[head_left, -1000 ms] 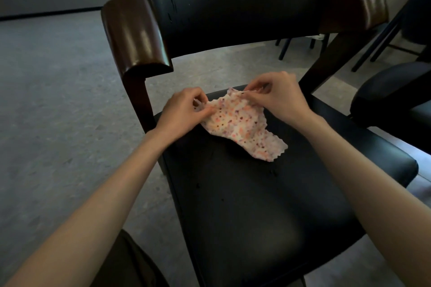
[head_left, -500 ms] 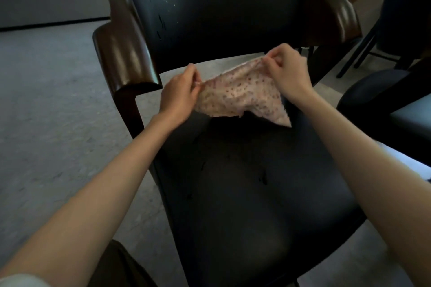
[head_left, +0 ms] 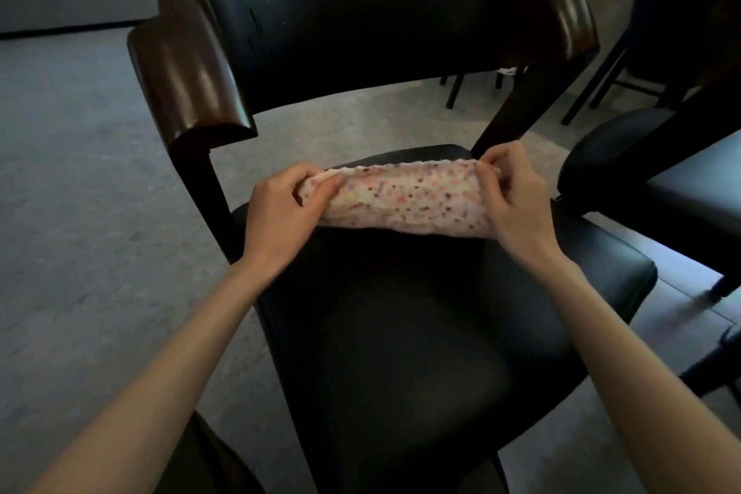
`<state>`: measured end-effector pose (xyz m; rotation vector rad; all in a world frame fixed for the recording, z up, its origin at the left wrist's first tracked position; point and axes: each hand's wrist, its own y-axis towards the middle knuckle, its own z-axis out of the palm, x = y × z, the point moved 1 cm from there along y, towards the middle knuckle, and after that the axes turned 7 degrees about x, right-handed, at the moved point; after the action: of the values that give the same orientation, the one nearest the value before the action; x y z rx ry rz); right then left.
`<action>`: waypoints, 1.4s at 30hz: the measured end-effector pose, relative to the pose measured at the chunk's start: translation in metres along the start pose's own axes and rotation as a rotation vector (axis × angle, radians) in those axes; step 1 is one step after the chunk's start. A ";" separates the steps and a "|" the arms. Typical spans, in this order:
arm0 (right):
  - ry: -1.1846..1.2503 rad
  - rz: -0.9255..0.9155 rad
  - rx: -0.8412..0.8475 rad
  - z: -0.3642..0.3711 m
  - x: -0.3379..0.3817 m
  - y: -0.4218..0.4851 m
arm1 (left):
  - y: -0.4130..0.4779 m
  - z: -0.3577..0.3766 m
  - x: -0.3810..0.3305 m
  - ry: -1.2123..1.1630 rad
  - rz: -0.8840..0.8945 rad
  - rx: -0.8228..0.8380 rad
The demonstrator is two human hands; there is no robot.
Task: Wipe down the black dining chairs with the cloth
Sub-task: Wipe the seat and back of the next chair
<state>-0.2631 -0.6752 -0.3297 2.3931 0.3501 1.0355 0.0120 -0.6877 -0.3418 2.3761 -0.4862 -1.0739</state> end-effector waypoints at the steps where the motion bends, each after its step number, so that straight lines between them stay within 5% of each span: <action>1: -0.019 0.026 0.008 0.002 -0.002 0.002 | 0.002 0.001 0.001 -0.054 -0.061 0.000; 9: -0.342 0.390 0.238 0.032 -0.028 0.027 | 0.030 0.044 0.032 -0.070 -0.422 0.263; 17: -0.662 0.760 0.550 0.032 -0.032 0.009 | -0.008 0.017 0.045 0.226 -0.280 0.351; 20: -0.651 0.666 0.571 0.037 -0.023 0.014 | -0.024 0.011 0.043 0.268 -0.303 0.384; 26: -0.395 0.268 0.256 0.060 0.035 0.044 | -0.036 0.004 0.035 0.263 -0.341 0.366; 31: -0.045 0.133 0.556 0.110 0.072 0.048 | -0.046 -0.003 0.036 0.293 -0.341 0.360; 34: -0.300 -0.047 0.700 0.118 0.065 0.043 | -0.057 -0.010 0.036 0.322 -0.330 0.341; 37: -0.538 0.023 0.914 0.129 0.042 0.025 | -0.069 -0.015 0.037 0.378 -0.329 0.347; 42: -0.468 -0.141 0.759 0.147 0.031 0.014 | -0.080 -0.012 0.038 0.534 -0.354 0.326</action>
<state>-0.1331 -0.7246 -0.3892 3.1020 0.8337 0.2551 0.0542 -0.6381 -0.4023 2.9719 -0.0460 -0.4650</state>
